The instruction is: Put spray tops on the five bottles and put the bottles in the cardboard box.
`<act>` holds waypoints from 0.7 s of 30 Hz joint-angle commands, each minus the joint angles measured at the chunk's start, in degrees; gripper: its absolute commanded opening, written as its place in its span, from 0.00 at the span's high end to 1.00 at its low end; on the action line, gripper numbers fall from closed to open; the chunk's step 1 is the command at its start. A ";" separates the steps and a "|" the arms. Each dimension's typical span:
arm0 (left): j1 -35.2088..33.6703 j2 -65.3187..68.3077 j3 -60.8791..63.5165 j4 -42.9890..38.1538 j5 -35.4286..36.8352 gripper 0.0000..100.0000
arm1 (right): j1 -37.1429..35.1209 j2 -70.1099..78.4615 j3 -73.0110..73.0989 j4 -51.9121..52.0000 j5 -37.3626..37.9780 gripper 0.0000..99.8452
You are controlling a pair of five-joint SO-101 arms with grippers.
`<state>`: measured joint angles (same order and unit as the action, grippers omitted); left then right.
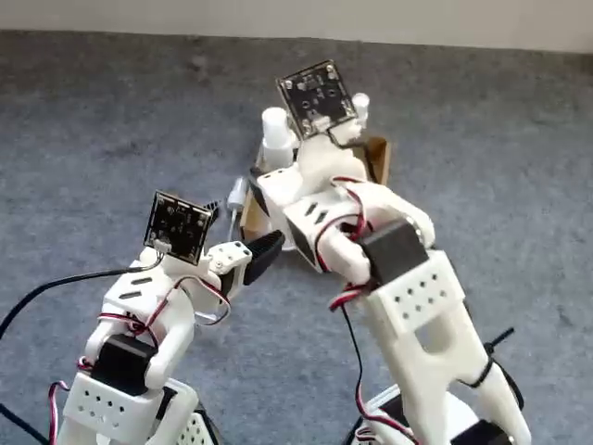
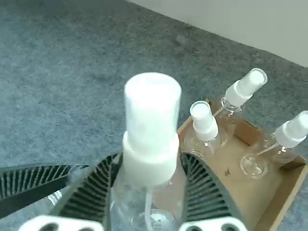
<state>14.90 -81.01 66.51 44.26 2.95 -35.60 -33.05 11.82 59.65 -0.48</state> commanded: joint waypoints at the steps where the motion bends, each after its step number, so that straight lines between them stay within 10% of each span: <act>1: 0.13 -0.04 -0.40 -0.18 -0.44 0.72 | -0.48 -4.09 -3.38 0.22 -0.26 1.00; 21: -0.04 -0.57 0.84 -0.09 -0.44 0.72 | 19.82 0.40 12.00 -21.32 3.08 1.00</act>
<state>14.46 -81.01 67.12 44.26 2.95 -17.58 -32.44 18.59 47.78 1.71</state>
